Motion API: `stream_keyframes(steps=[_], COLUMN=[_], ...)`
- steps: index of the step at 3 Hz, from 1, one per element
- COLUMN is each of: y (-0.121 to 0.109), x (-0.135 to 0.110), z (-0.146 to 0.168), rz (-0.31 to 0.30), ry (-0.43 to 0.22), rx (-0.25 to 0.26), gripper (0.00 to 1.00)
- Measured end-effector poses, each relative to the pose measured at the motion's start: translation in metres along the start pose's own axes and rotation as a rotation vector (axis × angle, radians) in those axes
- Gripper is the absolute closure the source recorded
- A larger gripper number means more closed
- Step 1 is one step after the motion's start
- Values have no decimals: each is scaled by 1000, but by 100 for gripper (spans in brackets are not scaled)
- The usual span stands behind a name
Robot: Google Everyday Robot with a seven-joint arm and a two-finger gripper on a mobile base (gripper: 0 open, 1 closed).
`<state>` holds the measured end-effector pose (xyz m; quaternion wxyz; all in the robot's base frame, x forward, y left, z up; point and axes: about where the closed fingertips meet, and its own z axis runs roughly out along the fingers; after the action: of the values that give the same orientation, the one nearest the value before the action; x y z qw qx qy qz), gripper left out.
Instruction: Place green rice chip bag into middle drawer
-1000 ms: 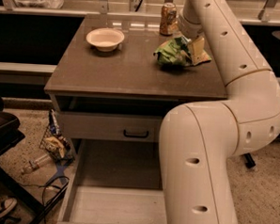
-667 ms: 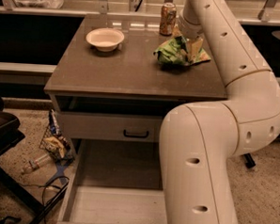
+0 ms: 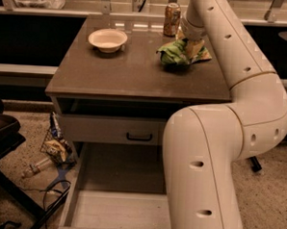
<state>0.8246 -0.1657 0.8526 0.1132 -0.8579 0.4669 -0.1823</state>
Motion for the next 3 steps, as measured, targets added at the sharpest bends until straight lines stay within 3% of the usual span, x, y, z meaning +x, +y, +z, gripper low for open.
stream_keyframes(steps=[1,2,3], y=[-1,7,42], x=[1,14,27], z=[-6,-53,-112], rz=[2,19,87], ry=[3,29,19], rx=[7,26,35], gripper=[100,100,100])
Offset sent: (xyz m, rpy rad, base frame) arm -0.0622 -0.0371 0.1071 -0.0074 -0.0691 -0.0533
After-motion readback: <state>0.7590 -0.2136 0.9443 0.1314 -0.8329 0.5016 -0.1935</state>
